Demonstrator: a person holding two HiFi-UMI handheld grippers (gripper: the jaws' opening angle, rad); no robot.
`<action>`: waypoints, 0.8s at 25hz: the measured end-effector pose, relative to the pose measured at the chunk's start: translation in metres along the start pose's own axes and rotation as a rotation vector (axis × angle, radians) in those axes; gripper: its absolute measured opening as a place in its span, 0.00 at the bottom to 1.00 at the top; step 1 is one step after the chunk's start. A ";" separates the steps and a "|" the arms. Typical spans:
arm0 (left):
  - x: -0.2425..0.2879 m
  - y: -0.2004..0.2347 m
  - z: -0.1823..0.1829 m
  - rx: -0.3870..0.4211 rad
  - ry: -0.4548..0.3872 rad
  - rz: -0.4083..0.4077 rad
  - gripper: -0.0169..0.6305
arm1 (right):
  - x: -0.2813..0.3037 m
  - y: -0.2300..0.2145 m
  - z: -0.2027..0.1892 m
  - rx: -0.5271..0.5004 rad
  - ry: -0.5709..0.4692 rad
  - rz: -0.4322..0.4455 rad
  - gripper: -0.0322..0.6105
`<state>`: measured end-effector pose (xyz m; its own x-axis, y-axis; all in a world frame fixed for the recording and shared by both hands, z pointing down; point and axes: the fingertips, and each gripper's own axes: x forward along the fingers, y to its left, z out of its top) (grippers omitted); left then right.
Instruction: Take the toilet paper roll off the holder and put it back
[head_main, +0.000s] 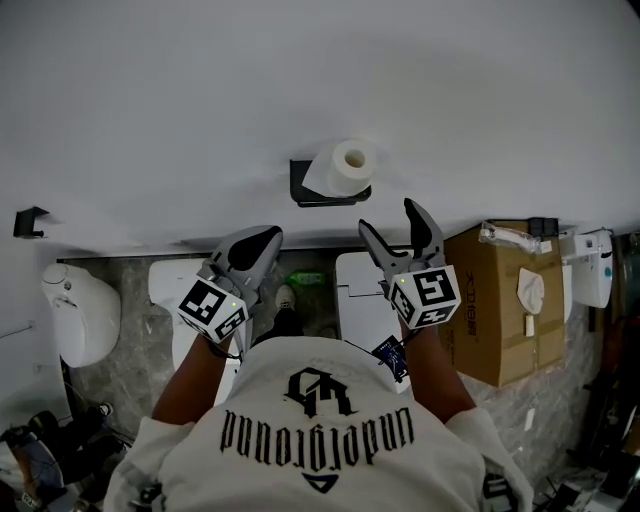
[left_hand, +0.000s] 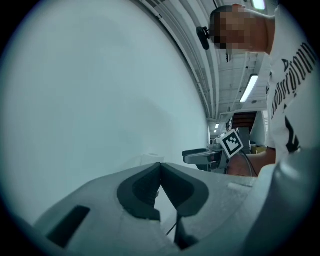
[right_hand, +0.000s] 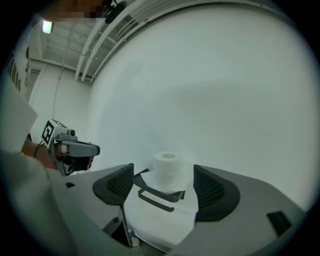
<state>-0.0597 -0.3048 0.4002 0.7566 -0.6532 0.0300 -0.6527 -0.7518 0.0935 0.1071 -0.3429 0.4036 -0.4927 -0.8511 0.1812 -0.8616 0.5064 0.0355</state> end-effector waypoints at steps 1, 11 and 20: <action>-0.001 -0.004 0.002 0.005 -0.002 -0.001 0.05 | -0.005 0.000 0.003 -0.001 -0.011 -0.002 0.57; -0.014 -0.051 0.010 0.059 -0.006 0.020 0.05 | -0.055 0.018 0.014 -0.021 -0.101 0.069 0.56; -0.054 -0.067 0.008 0.063 -0.001 0.108 0.05 | -0.074 0.065 0.019 -0.078 -0.134 0.240 0.18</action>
<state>-0.0574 -0.2201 0.3842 0.6815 -0.7309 0.0355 -0.7318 -0.6810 0.0271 0.0852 -0.2492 0.3738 -0.6975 -0.7139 0.0620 -0.7091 0.7001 0.0842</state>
